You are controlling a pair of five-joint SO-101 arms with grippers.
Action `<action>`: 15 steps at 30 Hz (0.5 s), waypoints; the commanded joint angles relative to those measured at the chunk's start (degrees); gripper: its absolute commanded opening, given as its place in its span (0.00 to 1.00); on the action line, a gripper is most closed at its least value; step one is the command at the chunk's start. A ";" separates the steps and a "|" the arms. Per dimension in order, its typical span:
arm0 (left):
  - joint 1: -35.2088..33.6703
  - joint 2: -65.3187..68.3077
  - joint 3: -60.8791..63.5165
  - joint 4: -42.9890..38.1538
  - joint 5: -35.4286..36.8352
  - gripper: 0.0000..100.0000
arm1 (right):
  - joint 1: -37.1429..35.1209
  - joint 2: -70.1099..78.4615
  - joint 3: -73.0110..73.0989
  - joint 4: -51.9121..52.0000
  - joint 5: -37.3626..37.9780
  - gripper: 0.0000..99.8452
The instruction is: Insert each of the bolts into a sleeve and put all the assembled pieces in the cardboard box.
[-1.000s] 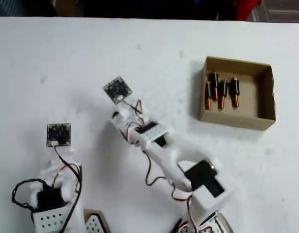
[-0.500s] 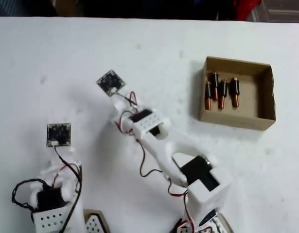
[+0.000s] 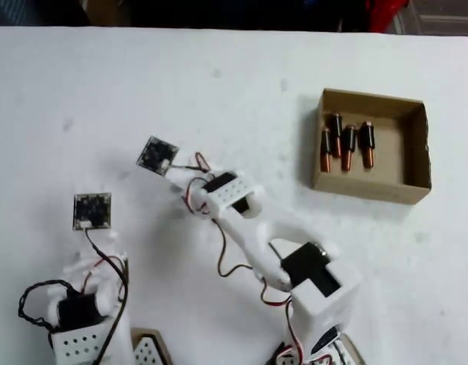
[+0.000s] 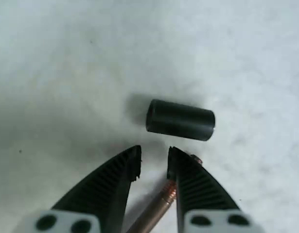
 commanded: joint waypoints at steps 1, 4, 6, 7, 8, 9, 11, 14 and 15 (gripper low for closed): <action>-0.57 -0.31 -0.09 -1.58 -0.70 0.02 | -0.40 -0.66 -0.62 -0.22 5.54 0.08; -0.57 -0.31 -0.09 -1.58 -0.79 0.02 | -0.40 -0.75 -0.70 -0.22 9.49 0.08; -0.57 -0.31 -0.09 -1.58 -0.79 0.02 | -0.13 -0.75 -0.70 -0.22 10.99 0.08; -0.57 -0.31 -0.09 -1.58 -0.79 0.02 | -0.04 -0.84 -0.70 -0.22 11.43 0.08; -0.57 -0.31 -0.09 -1.58 -0.79 0.02 | -0.04 -1.45 -0.70 -0.22 11.43 0.08; -0.57 -0.31 -0.09 -1.58 -0.79 0.02 | -0.04 -2.33 -0.62 0.13 11.43 0.08; -0.57 -0.31 -0.09 -1.58 -0.79 0.02 | 0.04 -4.88 -0.26 0.31 11.43 0.08; -0.57 -0.31 -0.09 -1.58 -0.79 0.02 | -0.13 -9.19 -0.26 2.24 11.52 0.09; -0.57 -0.31 -0.09 -1.58 -0.79 0.02 | -0.22 -10.15 -0.44 2.86 11.52 0.09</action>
